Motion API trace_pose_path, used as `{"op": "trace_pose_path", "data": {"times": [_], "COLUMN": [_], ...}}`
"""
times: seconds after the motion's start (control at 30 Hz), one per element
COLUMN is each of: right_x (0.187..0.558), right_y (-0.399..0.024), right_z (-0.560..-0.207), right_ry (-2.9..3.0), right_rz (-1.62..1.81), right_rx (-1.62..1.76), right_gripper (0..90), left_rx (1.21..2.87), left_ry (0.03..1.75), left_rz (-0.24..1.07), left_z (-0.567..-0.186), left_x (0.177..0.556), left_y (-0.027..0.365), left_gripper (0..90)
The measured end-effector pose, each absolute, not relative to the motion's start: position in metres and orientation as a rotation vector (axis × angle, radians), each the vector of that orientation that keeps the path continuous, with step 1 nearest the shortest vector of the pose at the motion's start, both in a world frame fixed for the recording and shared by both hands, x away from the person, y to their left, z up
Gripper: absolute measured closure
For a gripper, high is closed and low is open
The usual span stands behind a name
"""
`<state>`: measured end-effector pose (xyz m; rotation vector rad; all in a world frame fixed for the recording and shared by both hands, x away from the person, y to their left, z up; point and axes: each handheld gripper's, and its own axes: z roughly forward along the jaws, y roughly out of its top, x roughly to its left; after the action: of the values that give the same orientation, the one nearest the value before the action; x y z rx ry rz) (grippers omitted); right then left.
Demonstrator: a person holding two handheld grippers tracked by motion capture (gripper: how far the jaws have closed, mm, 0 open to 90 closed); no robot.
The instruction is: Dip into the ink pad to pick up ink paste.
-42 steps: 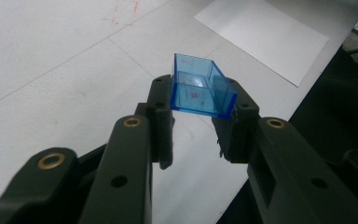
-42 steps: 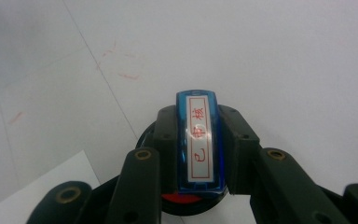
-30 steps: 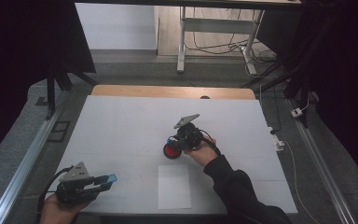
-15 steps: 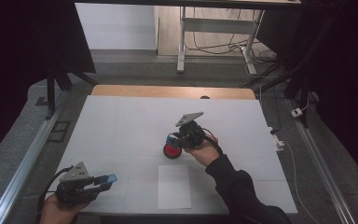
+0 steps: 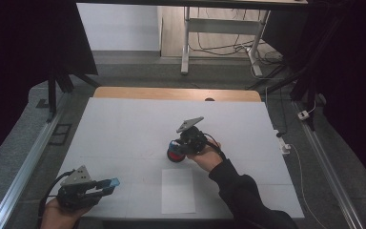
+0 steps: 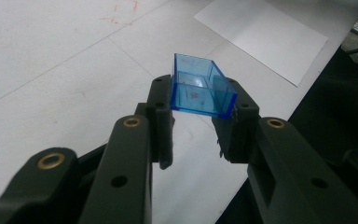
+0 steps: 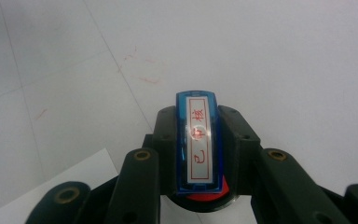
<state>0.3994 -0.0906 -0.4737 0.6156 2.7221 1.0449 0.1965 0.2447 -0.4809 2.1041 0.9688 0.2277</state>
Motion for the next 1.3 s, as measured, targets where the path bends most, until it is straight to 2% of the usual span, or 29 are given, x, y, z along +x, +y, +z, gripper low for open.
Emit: {"op": "trace_pose_path", "data": {"times": [0.63, 1.03, 1.3], "right_x": [0.402, 0.392, 0.397], "right_y": [-0.086, -0.079, -0.082], "right_z": [-0.482, -0.483, -0.484], "right_ry": [2.747, 2.702, 2.724], "right_rz": [1.007, 0.932, 0.981], "right_rx": [0.654, 0.544, 0.620], "right_gripper": [70.4, 70.6, 70.7], "left_rx": [2.110, 2.113, 2.117], "left_ry": [0.969, 0.973, 0.974], "left_rz": [0.227, 0.227, 0.226], "left_z": [-0.481, -0.481, -0.481], "left_x": [0.197, 0.197, 0.198], "left_y": [0.244, 0.244, 0.243], "left_gripper": [68.7, 68.8, 68.7]}}
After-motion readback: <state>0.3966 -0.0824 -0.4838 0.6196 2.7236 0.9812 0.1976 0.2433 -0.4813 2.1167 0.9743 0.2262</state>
